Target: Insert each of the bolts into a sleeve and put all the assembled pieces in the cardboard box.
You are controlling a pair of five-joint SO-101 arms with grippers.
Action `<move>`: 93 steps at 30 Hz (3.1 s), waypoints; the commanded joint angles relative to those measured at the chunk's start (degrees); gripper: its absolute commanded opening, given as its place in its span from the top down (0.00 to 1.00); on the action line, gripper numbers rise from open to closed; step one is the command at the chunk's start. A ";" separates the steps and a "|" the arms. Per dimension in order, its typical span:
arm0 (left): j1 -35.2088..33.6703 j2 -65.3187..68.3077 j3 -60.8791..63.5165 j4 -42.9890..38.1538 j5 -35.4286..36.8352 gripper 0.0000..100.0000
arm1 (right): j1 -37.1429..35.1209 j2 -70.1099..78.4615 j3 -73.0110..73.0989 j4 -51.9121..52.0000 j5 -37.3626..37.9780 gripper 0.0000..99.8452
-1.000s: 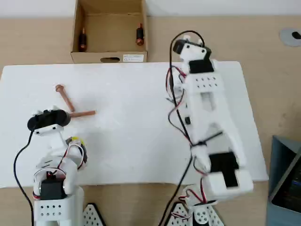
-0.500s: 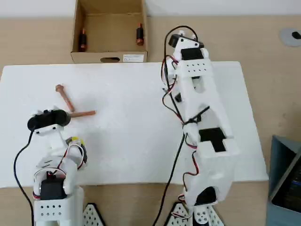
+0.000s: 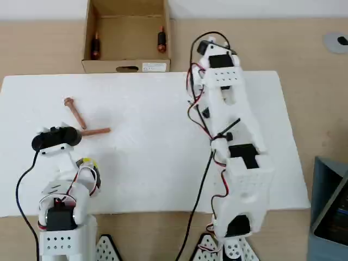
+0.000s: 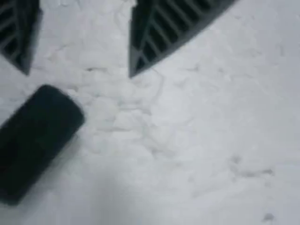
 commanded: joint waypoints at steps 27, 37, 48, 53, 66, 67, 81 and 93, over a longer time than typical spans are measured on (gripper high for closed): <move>-0.53 -0.31 -0.18 -0.26 0.09 1.00 | 1.80 9.71 -12.00 -2.20 -0.44 0.71; -0.53 -0.31 -0.18 -0.26 0.09 1.00 | 2.33 17.01 -17.71 2.02 -0.53 0.86; -0.53 -0.31 -0.18 -0.26 0.09 1.00 | 2.59 15.60 -19.30 3.96 -0.35 0.99; -0.53 -0.31 -0.18 -0.26 0.09 1.00 | 2.07 9.45 -20.18 6.59 0.00 0.99; -0.44 -0.31 -0.18 -0.26 0.00 1.00 | 2.51 -14.20 -27.56 18.02 5.98 0.99; -0.44 -0.31 -0.18 -0.26 0.00 1.00 | 2.33 -16.84 -26.51 18.02 6.77 0.99; -0.44 -0.31 -0.18 -0.26 0.00 1.00 | 4.62 -57.36 12.35 14.59 8.18 0.99; -0.44 0.66 -16.88 0.26 -0.44 1.00 | 15.52 -85.67 48.13 0.26 13.63 0.99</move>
